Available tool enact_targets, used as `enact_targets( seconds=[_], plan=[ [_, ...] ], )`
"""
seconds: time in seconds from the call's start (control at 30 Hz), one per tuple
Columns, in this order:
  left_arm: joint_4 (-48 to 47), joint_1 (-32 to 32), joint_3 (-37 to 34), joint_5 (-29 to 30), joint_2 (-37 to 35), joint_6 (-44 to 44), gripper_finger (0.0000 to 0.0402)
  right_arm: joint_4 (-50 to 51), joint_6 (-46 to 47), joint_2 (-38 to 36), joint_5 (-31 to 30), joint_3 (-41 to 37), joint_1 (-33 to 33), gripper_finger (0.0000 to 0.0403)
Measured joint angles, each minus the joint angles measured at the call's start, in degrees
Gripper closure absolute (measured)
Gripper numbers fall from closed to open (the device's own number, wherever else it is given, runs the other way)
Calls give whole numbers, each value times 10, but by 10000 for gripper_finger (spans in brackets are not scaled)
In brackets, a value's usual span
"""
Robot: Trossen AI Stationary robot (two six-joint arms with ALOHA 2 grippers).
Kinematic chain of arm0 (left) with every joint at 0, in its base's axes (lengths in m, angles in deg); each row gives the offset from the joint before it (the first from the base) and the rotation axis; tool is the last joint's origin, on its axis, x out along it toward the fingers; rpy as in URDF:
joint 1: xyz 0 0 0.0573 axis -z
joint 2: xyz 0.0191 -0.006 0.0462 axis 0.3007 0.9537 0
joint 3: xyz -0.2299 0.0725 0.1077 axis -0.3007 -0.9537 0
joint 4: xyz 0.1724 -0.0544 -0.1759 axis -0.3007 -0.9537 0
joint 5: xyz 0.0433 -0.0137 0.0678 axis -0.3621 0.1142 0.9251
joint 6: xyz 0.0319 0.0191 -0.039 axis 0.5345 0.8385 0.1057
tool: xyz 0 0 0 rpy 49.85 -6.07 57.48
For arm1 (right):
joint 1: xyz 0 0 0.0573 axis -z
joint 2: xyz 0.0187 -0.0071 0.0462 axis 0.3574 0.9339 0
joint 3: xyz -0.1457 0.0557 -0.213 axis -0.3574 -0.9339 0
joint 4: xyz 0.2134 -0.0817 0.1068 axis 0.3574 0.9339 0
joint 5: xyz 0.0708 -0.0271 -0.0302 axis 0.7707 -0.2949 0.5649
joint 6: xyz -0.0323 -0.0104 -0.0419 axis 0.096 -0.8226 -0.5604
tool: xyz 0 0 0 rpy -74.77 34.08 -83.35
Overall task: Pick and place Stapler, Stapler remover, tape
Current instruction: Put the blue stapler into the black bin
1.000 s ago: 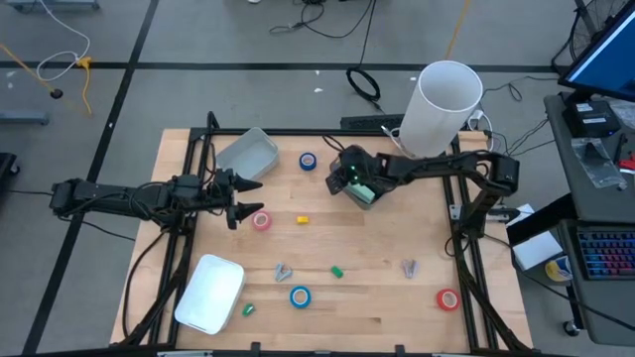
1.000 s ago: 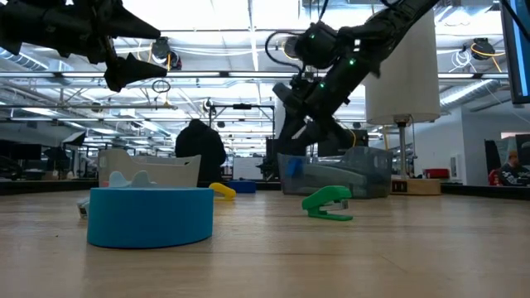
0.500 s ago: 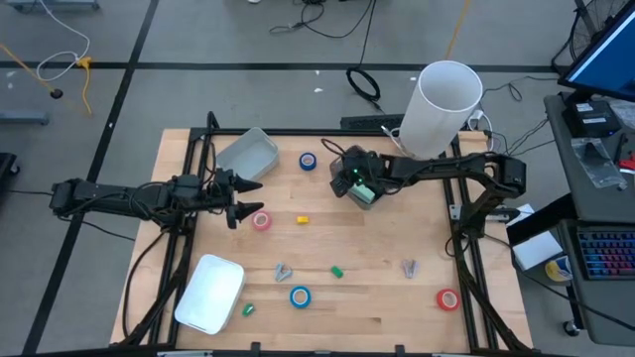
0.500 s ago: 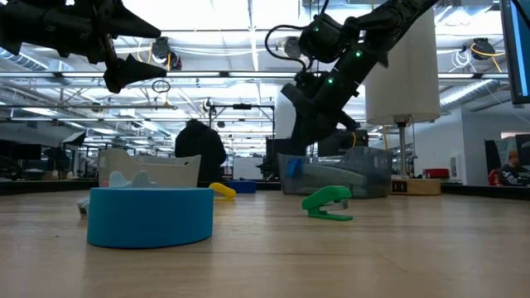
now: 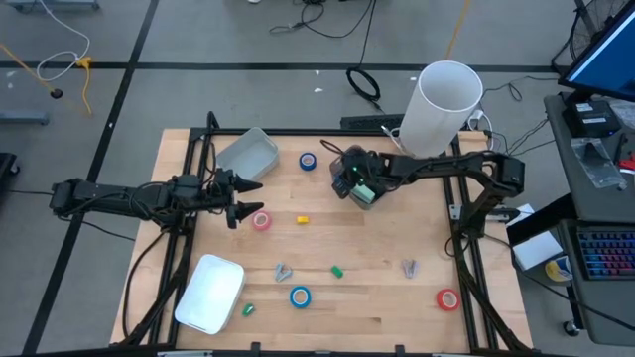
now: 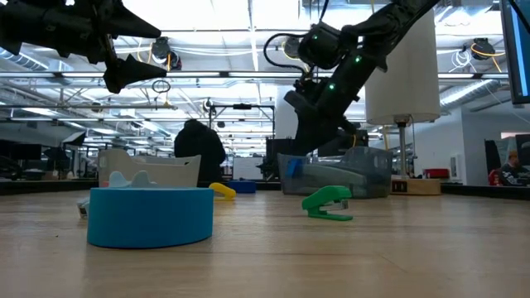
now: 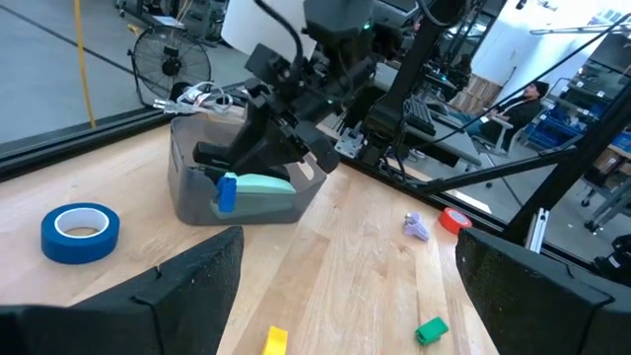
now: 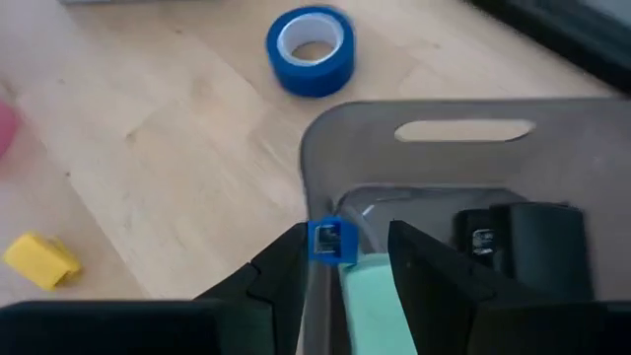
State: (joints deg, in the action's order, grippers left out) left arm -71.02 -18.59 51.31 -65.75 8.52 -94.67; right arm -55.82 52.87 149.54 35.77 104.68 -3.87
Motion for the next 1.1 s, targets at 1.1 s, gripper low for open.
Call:
enact_targets(
  seconds=[1.1],
  plan=[
    [9,0,0,12,0,1,36,-32,-8,65,41,1,12,307]
  ],
)
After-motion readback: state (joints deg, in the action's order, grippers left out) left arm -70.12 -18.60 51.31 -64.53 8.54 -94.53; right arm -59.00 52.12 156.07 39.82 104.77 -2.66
